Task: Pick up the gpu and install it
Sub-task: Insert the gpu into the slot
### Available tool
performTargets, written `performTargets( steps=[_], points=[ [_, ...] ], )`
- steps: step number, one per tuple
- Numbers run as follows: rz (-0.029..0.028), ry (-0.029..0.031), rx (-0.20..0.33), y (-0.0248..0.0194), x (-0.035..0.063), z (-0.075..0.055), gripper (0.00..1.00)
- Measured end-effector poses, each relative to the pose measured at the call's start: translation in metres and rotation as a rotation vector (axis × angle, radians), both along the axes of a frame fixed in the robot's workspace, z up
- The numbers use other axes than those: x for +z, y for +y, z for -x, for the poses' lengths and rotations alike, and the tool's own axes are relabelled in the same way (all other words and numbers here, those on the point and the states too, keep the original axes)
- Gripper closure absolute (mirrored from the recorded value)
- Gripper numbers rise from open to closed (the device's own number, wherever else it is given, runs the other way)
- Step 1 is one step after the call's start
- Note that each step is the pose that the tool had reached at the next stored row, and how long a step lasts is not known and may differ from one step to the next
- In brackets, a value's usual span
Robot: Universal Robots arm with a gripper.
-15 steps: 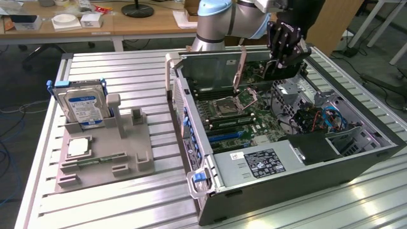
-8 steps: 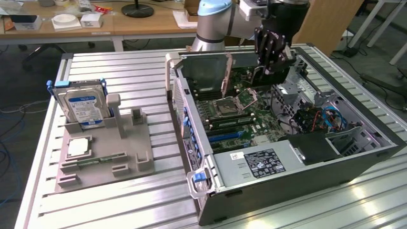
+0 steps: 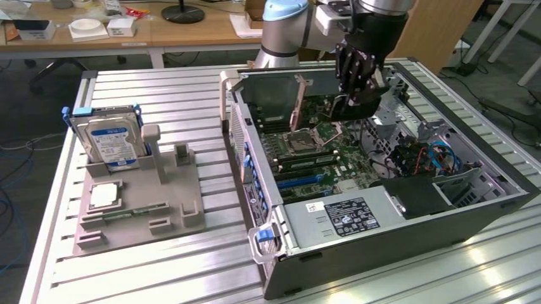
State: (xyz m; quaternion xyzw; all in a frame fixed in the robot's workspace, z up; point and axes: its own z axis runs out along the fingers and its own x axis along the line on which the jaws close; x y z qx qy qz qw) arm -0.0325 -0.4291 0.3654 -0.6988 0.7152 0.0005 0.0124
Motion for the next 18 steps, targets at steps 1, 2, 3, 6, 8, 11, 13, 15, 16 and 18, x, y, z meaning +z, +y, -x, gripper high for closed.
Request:
performTargets(
  steps=[1,2,3,6,8,11,13,15,16,18],
  points=[
    [-0.0001,0.0021,0.000,0.0000,-0.0012,0.000,0.73],
    [0.0001,0.0024,0.000,0.0000,-0.0012,0.000,0.73],
    [0.0001,0.0024,0.000,0.0000,-0.0013,0.000,0.73],
    [0.0000,0.0024,0.000,-0.0006,-0.0028,0.000,0.73],
    [0.0001,0.0024,0.000,-0.0045,-0.0049,0.000,0.73],
    [0.0000,0.0025,0.000,-0.0074,-0.0094,0.002,0.73],
    [0.0000,0.0023,0.001,-0.0074,-0.0130,0.007,0.73],
    [0.0001,0.0024,0.007,-0.0074,-0.0166,0.012,0.73],
    [0.0000,0.0024,0.012,-0.0074,-0.0185,0.013,0.73],
    [-0.0001,0.0024,0.025,-0.0076,-0.0221,0.015,0.73]
  ],
)
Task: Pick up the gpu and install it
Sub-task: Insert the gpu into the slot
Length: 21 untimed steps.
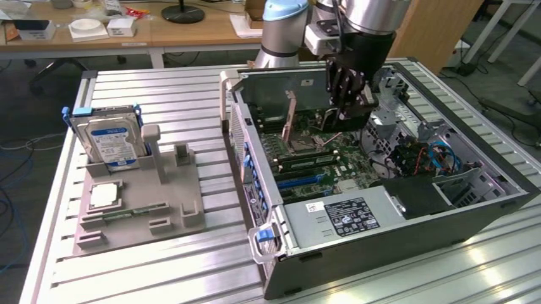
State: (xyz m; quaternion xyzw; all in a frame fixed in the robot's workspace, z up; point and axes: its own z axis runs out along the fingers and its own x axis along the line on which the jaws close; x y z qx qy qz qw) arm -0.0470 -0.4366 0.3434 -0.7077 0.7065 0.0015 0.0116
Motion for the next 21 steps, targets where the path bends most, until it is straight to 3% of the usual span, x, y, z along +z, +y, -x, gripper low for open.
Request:
performTargets(
  steps=[7,13,18,21],
  points=[
    [0.0000,0.0000,0.003,-0.0034,-0.0125,0.005,0.73],
    [0.0001,0.0000,0.003,-0.0051,-0.0216,0.019,0.73],
    [-0.0001,0.0000,0.003,-0.0179,-0.0250,0.021,0.73],
    [-0.0001,-0.0001,0.002,-0.0197,-0.0294,0.023,0.73]
  ],
)
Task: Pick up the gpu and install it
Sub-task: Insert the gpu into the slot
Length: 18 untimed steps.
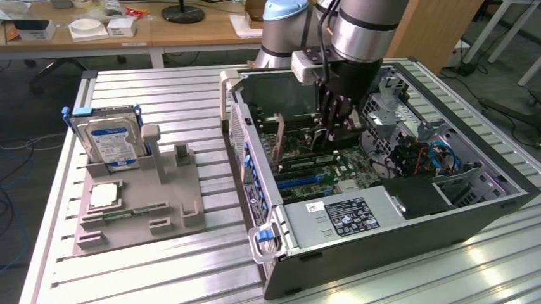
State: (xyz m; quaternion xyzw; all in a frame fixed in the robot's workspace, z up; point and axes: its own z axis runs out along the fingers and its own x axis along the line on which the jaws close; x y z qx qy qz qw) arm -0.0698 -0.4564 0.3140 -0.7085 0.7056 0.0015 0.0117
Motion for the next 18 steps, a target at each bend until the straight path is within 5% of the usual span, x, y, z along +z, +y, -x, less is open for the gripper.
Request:
performTargets(
  steps=[18],
  points=[
    [0.0001,0.0002,0.000,-0.0025,-0.0319,0.010,0.73]
  ],
)
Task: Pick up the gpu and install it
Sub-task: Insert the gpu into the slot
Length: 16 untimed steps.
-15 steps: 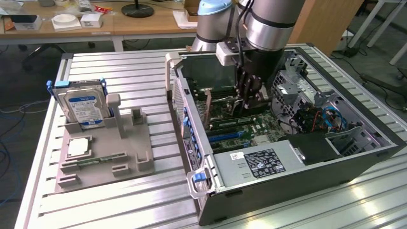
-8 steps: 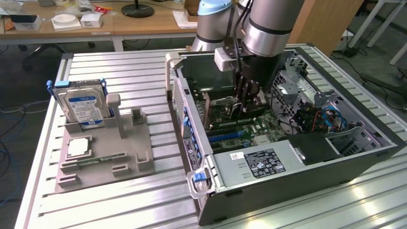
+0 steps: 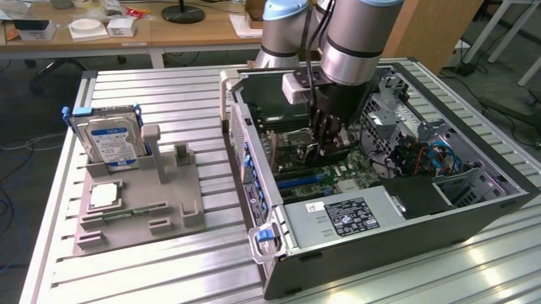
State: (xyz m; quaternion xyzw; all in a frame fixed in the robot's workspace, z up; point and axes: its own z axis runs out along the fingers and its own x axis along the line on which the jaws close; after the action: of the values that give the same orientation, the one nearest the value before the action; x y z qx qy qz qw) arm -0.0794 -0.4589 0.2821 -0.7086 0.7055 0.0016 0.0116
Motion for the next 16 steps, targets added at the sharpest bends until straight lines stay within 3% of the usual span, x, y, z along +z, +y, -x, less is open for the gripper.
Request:
performTargets(
  steps=[16],
  points=[
    [0.0000,0.0000,0.000,-0.0007,-0.0225,0.011,0.73]
  ],
)
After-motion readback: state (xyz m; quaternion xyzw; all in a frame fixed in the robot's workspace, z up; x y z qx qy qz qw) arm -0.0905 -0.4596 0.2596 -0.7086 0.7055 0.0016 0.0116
